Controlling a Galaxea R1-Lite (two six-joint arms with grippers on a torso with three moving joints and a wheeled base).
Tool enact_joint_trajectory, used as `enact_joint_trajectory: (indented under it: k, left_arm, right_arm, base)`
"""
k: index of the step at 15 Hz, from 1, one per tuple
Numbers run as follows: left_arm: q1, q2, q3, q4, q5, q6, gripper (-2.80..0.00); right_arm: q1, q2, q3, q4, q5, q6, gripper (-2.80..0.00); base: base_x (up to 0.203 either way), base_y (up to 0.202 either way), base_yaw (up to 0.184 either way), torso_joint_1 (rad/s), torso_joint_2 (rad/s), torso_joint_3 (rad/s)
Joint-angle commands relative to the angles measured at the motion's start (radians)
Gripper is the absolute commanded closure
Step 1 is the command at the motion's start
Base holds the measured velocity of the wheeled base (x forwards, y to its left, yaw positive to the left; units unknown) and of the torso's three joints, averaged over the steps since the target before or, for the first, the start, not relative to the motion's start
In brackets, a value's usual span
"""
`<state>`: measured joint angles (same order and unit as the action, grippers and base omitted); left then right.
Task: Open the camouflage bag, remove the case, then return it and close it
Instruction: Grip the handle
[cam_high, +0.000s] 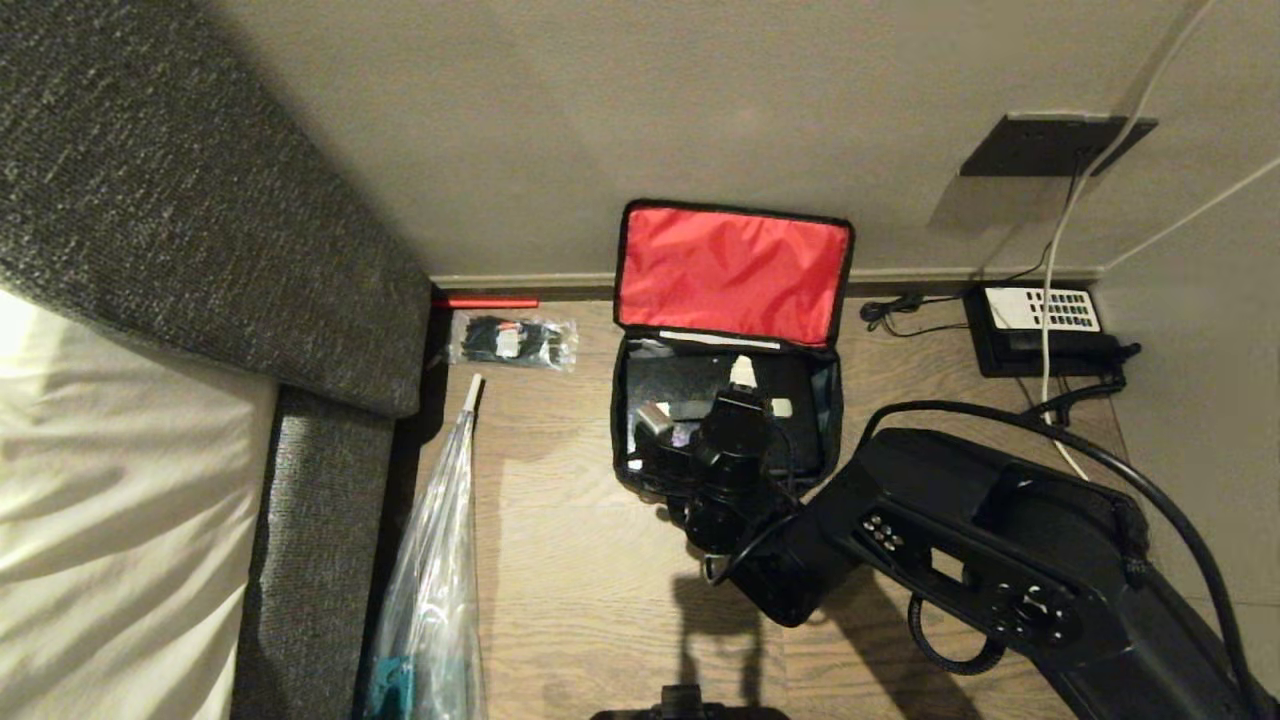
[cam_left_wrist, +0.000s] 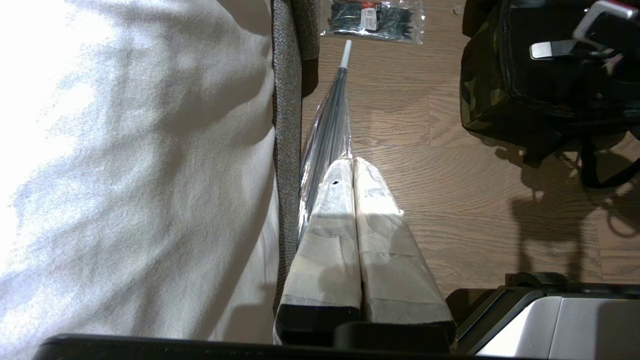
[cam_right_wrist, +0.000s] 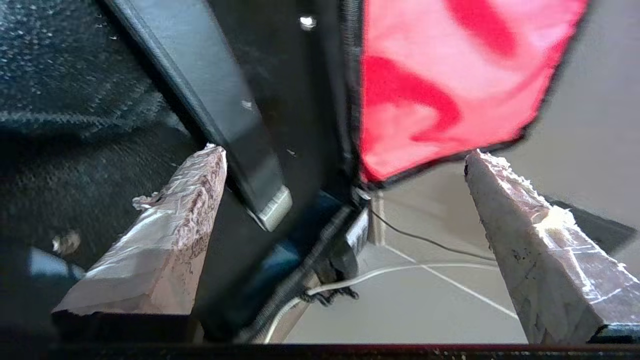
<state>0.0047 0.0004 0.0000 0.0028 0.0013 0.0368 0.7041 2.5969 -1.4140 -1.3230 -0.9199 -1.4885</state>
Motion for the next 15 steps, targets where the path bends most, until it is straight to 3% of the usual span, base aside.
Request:
enact_joint_trajectory:
  k: [1,8,15]
  left_arm:
    - [0.000,-0.002,0.002,0.000,0.000,0.000,0.00]
    - [0.000,-0.002,0.002,0.000,0.000,0.000,0.00]
    - [0.000,-0.002,0.002,0.000,0.000,0.000,0.00]
  right_arm:
    - [-0.010,0.041,-0.026,-0.014,0.012,-0.010,-2.80]
    - [-0.029,0.106,-0.083,-0.041,0.084,-0.010,-2.80]
    - [-0.076,0.109,-0.129,-0.045,0.096,-0.059,-2.80]
  base:
    - [0.000,0.000,0.000,0.000,0.00,0.000]
    - [0.000,0.000,0.000,0.000,0.00,0.000]
    - [0.000,0.000,0.000,0.000,0.00,0.000]
